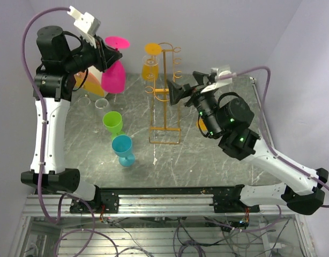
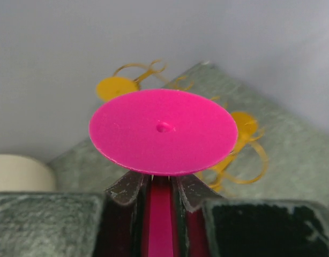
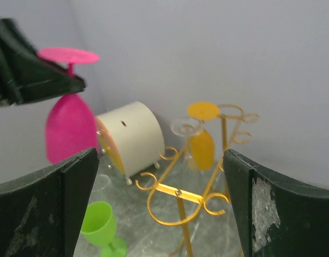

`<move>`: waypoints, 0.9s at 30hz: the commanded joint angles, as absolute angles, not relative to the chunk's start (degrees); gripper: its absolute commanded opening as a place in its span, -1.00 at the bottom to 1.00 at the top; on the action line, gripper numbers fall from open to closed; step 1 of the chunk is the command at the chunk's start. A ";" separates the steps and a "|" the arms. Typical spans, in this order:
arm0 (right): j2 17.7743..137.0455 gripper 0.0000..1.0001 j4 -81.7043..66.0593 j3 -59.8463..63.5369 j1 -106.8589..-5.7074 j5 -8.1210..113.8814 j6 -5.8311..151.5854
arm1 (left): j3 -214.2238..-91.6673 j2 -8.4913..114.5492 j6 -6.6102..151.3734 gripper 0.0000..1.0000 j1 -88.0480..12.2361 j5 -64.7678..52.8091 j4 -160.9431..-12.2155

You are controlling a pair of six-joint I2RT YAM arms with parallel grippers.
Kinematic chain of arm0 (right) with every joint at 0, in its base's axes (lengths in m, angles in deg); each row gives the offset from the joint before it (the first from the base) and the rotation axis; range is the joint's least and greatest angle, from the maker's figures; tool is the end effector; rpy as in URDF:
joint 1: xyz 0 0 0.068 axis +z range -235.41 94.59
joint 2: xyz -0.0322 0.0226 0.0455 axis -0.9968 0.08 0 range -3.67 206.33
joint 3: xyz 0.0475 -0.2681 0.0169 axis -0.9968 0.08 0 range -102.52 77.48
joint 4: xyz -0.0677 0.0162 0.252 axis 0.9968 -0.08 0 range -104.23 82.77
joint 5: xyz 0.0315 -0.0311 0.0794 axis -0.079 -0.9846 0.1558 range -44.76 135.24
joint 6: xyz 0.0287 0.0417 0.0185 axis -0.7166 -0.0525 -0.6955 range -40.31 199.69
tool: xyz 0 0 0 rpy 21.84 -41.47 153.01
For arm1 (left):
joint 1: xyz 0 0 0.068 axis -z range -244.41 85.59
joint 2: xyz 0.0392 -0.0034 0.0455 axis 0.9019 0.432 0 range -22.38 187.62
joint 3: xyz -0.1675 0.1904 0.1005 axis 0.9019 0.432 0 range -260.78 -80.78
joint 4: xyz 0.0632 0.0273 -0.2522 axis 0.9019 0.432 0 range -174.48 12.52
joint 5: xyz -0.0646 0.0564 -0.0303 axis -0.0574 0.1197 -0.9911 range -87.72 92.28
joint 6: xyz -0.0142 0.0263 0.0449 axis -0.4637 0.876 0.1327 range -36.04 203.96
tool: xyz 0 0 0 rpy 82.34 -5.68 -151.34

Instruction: Place the wine glass upside down on the wine glass rack

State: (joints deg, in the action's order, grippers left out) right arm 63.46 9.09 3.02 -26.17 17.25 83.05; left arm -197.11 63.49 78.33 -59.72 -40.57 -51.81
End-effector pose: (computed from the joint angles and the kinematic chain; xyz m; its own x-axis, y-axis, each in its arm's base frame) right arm 0.1418 0.2057 0.4898 0.2363 0.2960 -0.9255 -0.5260 0.8398 0.1343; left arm 0.2788 -0.0472 0.5488 -0.1105 -0.0631 -0.9919 0.7299 0.6722 -0.1241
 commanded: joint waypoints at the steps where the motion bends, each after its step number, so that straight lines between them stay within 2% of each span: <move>1: 64.08 1.00 -16.94 -3.49 -26.51 3.88 72.47 | -189.68 60.87 105.46 -0.86 -59.66 -31.77 -44.87; 6: 59.84 1.00 -18.75 0.56 -26.76 2.27 68.56 | -182.81 60.63 114.27 -0.86 -59.66 -33.05 -48.48; 10: 56.99 1.00 -20.04 3.73 -27.14 0.65 65.24 | -174.81 61.15 115.94 -0.86 -59.66 -34.20 -59.91; 14: 58.81 1.00 -32.38 0.93 -30.38 -2.85 58.11 | -174.96 65.08 118.10 -0.86 -59.66 -37.66 -61.04; 20: 61.68 1.00 -43.51 -0.15 -48.48 14.50 48.37 | -175.22 68.17 119.81 -0.86 -59.52 -45.06 -62.33; 27: 59.09 1.00 -43.20 2.61 -52.20 16.36 48.74 | -177.70 70.93 115.79 -0.86 -59.48 -53.55 -63.37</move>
State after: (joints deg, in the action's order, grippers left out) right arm 61.21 -40.79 2.32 -51.37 13.64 50.57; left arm -174.23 69.74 116.43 -59.70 -44.72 -60.77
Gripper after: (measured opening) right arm 0.997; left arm 0.231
